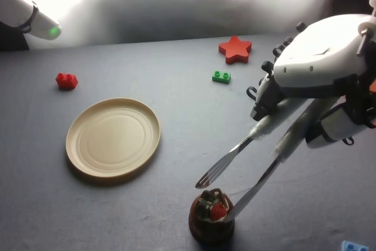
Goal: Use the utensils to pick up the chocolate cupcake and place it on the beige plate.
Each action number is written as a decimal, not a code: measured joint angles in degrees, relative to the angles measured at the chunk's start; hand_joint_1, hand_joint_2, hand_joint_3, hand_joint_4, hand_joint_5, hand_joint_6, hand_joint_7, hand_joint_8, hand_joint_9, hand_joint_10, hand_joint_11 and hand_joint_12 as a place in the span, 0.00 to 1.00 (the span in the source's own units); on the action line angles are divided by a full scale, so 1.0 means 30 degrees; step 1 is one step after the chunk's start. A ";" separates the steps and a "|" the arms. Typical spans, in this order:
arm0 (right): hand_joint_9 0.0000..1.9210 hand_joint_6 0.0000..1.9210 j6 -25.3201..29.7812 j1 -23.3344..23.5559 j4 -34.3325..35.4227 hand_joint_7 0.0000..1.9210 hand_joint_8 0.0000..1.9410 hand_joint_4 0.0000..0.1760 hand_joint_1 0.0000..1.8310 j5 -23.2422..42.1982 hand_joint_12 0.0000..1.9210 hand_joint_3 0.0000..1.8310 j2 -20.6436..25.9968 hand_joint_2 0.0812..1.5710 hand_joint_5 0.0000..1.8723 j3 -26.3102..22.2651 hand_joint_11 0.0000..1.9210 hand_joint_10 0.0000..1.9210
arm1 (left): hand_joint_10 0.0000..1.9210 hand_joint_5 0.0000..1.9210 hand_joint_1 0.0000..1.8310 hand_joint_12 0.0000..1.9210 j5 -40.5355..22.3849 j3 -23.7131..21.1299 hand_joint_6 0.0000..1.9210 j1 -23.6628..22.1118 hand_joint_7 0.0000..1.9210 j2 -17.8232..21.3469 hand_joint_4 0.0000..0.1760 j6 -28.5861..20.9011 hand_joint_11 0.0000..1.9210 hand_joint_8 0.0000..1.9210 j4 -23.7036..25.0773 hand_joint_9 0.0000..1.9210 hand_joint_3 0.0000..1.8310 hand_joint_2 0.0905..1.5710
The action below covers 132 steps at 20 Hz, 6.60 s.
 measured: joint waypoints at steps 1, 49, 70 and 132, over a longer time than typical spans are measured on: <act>0.43 0.00 0.0000 -0.0007 0.0007 0.40 0.00 0.00 0.65 -0.0015 0.46 0.00 0.0000 0.73 0.39 -0.0007 0.25 0.00 | 0.00 0.07 0.21 0.12 0.0000 0.0000 0.00 0.0000 0.05 0.0000 0.00 0.0000 0.00 0.00 0.0000 0.04 0.00 0.67; 0.34 0.00 -0.0109 -0.0699 -0.0197 0.32 0.00 0.00 0.63 0.1661 0.52 0.00 -0.0007 0.68 0.39 0.0000 0.14 0.00 | 0.00 0.06 0.22 0.09 0.0051 0.0044 0.00 -0.0022 0.04 0.0000 0.00 -0.0029 0.00 0.00 -0.0007 0.03 0.00 0.67; 0.35 0.00 -0.0153 -0.1668 -0.1129 0.34 0.00 0.00 0.63 0.2929 0.51 0.00 -0.0612 0.68 0.38 0.0015 0.15 0.00 | 0.00 0.07 0.23 0.13 0.0073 0.0087 0.00 -0.0036 0.05 -0.0080 0.00 -0.0044 0.00 0.00 -0.0007 0.04 0.00 0.66; 0.36 0.01 -0.0146 -0.2659 -0.2251 0.34 0.00 0.00 0.66 0.3708 0.48 0.00 -0.1333 0.69 0.38 0.0015 0.17 0.01 | 0.00 0.06 0.22 0.10 0.0007 0.0138 0.00 -0.0036 0.04 -0.0073 0.00 0.0058 0.00 0.00 -0.0007 0.03 0.00 0.66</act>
